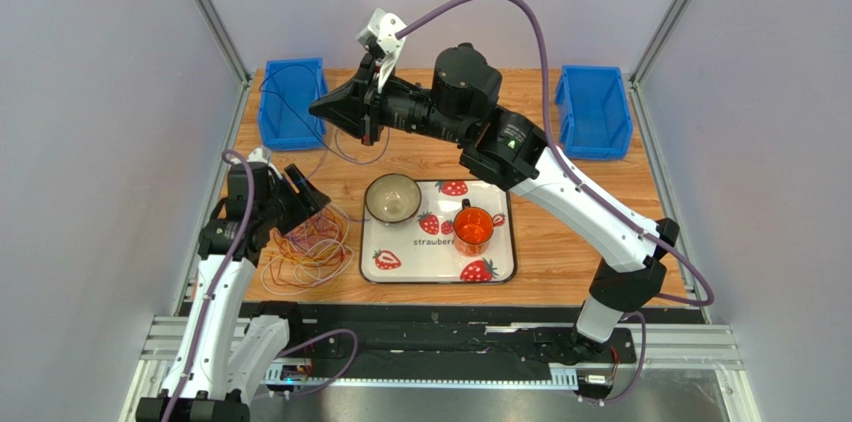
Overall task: Untangle the cables
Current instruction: Pick up the cable from the cable.
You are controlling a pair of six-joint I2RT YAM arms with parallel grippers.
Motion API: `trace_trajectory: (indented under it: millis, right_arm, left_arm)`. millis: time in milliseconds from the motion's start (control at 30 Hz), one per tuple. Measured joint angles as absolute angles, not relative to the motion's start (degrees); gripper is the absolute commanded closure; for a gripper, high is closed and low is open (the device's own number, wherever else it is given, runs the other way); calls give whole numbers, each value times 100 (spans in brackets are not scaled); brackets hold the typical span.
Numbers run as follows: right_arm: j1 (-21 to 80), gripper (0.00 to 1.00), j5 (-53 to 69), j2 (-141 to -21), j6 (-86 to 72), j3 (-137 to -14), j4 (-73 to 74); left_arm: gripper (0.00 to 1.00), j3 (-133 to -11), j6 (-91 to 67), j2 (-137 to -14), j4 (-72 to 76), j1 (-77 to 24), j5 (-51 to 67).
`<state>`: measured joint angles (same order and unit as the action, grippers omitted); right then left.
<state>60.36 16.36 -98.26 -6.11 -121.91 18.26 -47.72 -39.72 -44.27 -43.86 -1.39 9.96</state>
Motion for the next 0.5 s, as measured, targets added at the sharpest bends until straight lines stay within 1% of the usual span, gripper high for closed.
trace_trajectory:
  millis: [133,267,400,500]
  right_arm:
    - [6036,100,1723,-9828,-596,-12455,1975]
    - [6045,100,1800,-9826,-598,-12573,2049]
    - [6062,100,1806,-9824,-593,-12573,2084]
    - [6064,100,1719,-9784,-528,-12551,2102]
  left_arm:
    - [35,-4305,-3970,-4421,-4272,-139,867]
    - [37,-4237,-3962,-4574,-4047,-139,722]
    - [37,-4237,-3970,-4663,-3935,-139,676]
    - [34,-4250,-3966,-4582,-3938,-139,668]
